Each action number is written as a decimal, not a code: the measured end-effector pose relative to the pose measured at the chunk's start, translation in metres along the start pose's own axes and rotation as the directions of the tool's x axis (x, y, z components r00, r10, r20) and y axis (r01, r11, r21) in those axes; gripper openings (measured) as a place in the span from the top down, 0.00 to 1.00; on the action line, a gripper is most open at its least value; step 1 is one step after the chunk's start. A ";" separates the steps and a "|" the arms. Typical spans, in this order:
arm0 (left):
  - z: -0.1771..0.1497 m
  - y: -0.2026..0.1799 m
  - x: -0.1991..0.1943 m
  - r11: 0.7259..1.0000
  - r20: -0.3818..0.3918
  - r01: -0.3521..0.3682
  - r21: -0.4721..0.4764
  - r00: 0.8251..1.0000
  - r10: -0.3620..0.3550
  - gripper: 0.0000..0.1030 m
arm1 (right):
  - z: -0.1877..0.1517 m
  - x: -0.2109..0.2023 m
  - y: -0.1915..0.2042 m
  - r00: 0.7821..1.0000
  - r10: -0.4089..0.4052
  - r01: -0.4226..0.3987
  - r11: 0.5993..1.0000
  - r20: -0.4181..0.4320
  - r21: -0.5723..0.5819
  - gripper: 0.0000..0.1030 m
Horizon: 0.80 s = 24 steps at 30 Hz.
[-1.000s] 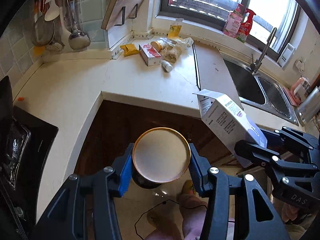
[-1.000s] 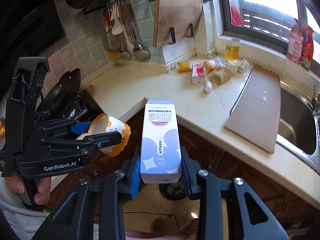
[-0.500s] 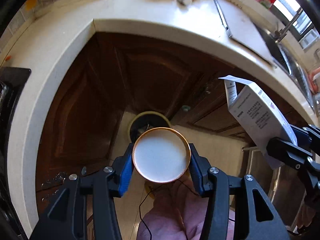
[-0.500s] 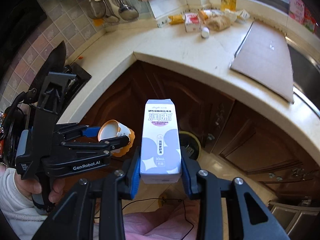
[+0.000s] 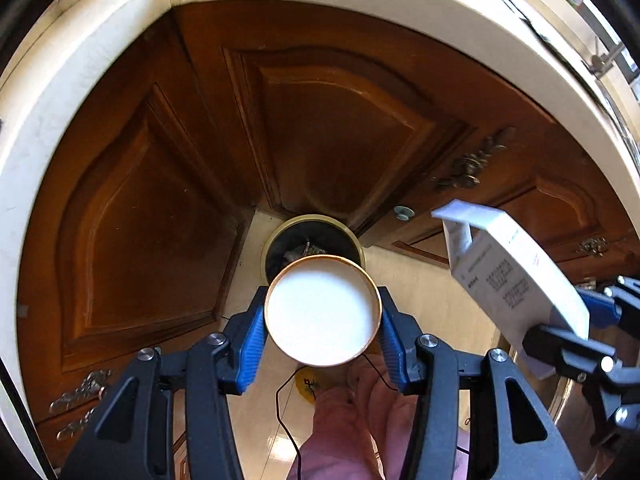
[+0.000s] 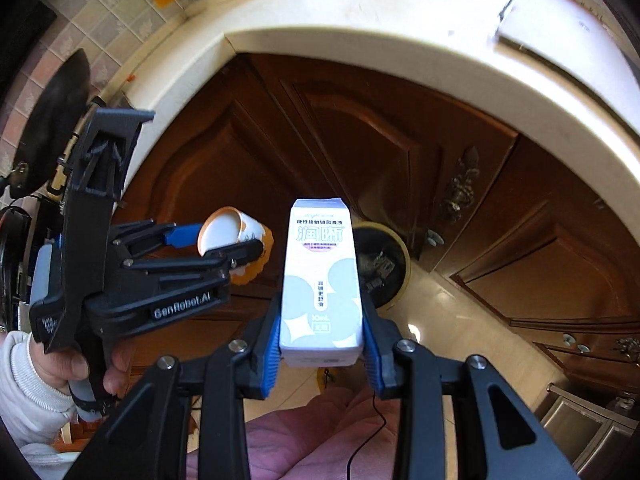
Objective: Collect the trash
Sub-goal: 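Carry the lid and carton down over the black floor bin with both tools, then open both tools to drop the lid and carton into the bin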
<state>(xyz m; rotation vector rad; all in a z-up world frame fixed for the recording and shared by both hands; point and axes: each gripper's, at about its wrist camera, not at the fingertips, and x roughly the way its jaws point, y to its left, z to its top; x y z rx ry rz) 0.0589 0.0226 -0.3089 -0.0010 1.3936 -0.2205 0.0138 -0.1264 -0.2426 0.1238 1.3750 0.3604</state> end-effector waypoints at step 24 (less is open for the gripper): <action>0.008 0.056 0.048 0.985 0.009 -0.073 -0.157 0.997 0.075 0.37 | 0.056 0.118 -0.025 0.977 -0.057 0.054 0.998 -0.206 -0.021 0.66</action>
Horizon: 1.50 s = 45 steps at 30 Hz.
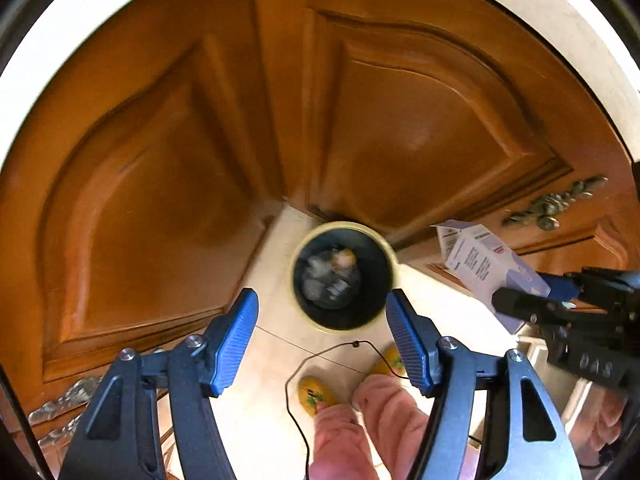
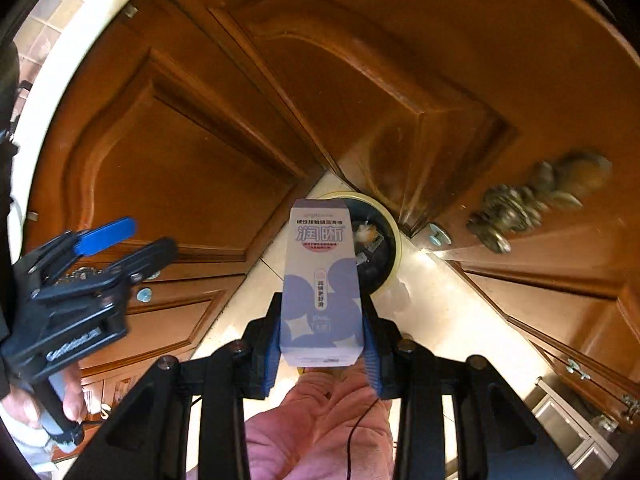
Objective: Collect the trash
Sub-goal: 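Open both tools to drop the lid and carton into the bin, then raise both tools back toward the counter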
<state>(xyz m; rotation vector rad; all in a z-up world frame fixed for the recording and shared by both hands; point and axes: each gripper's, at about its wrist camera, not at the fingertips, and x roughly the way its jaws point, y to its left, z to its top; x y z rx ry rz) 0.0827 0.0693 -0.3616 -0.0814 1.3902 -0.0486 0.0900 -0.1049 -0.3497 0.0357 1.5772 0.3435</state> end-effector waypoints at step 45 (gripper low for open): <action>0.013 -0.032 -0.264 0.953 0.391 0.175 0.247 0.882 -0.263 0.29 | -0.049 -0.235 0.058 0.930 -0.073 0.052 0.996 0.360 0.067 0.47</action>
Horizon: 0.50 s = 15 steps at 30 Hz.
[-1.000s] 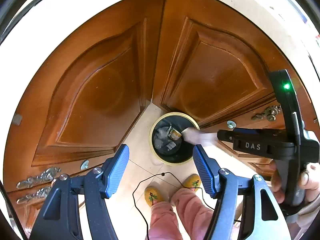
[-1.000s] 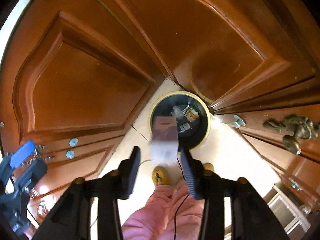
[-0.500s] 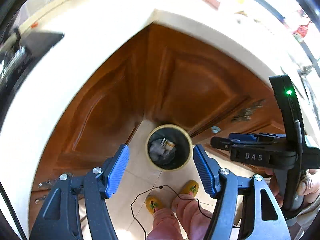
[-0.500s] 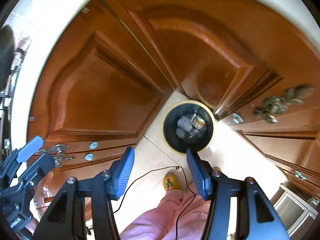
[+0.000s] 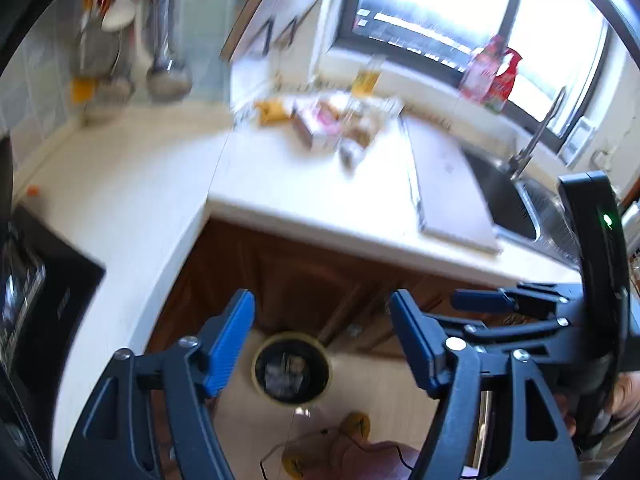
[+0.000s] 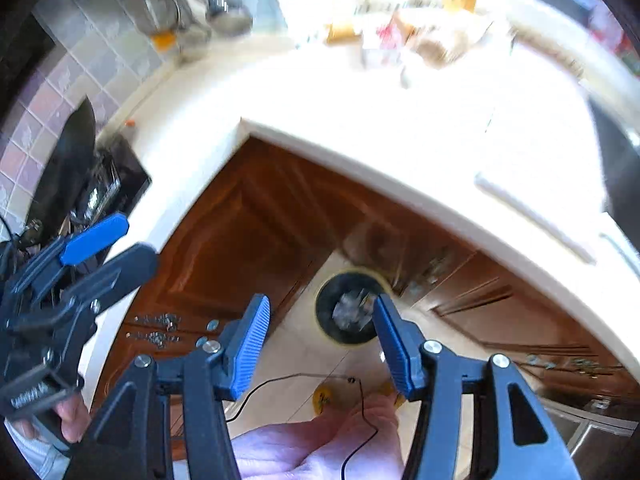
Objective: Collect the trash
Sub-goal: 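Raise both tools back toward the counter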
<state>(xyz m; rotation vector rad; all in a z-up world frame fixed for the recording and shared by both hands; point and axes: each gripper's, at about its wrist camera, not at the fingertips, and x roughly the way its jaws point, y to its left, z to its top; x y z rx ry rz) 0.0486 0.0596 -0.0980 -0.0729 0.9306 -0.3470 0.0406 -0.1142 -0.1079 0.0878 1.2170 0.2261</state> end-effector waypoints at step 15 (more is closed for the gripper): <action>0.090 -0.030 -0.043 0.998 0.139 0.039 0.040 0.989 -0.044 0.14 | 0.026 -0.100 -0.031 0.959 -0.134 0.096 0.983 0.251 0.156 0.47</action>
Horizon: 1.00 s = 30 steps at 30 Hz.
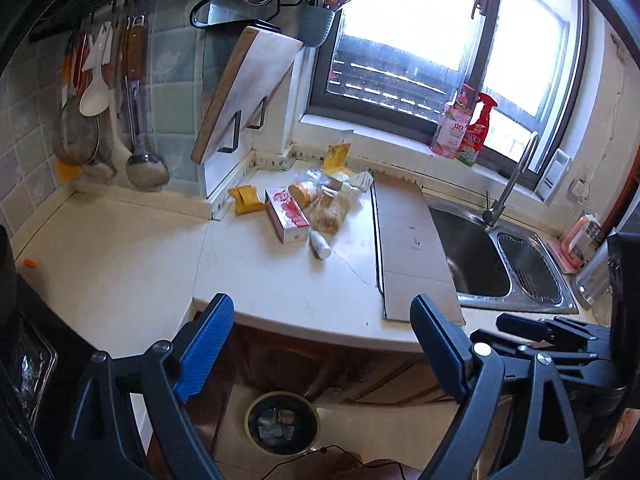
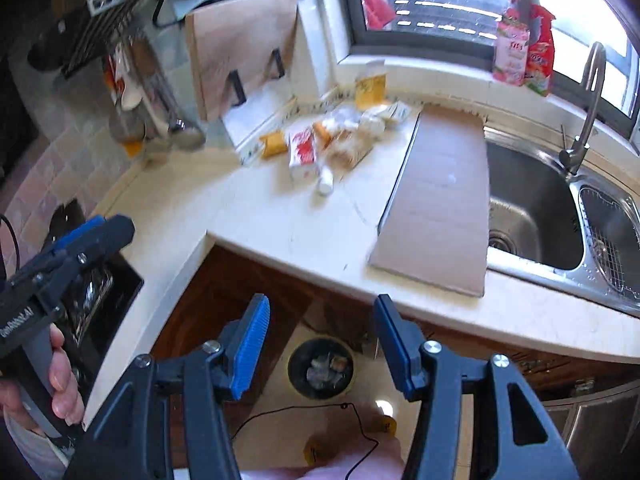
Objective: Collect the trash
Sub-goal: 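Raise both tools back toward the counter, then grasp the strawberry milk carton with the left tool while the right tool grasps the white dropper bottle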
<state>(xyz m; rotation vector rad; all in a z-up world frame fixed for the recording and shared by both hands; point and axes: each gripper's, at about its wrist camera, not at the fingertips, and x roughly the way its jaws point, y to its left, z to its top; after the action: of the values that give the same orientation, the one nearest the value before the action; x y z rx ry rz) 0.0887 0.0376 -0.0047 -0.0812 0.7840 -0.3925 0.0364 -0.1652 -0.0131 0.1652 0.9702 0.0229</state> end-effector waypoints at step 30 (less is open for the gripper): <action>0.120 0.026 0.276 0.916 -0.216 -0.357 -0.183 0.923 0.317 0.13 | 0.152 0.324 -0.028 0.899 0.246 -0.313 0.940 -0.364 -0.138 0.73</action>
<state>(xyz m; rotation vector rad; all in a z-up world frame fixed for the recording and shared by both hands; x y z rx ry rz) 0.3572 -0.0502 -0.1103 -0.1144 1.0022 0.0201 0.3434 -0.1823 -0.1980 0.1227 1.2787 0.4244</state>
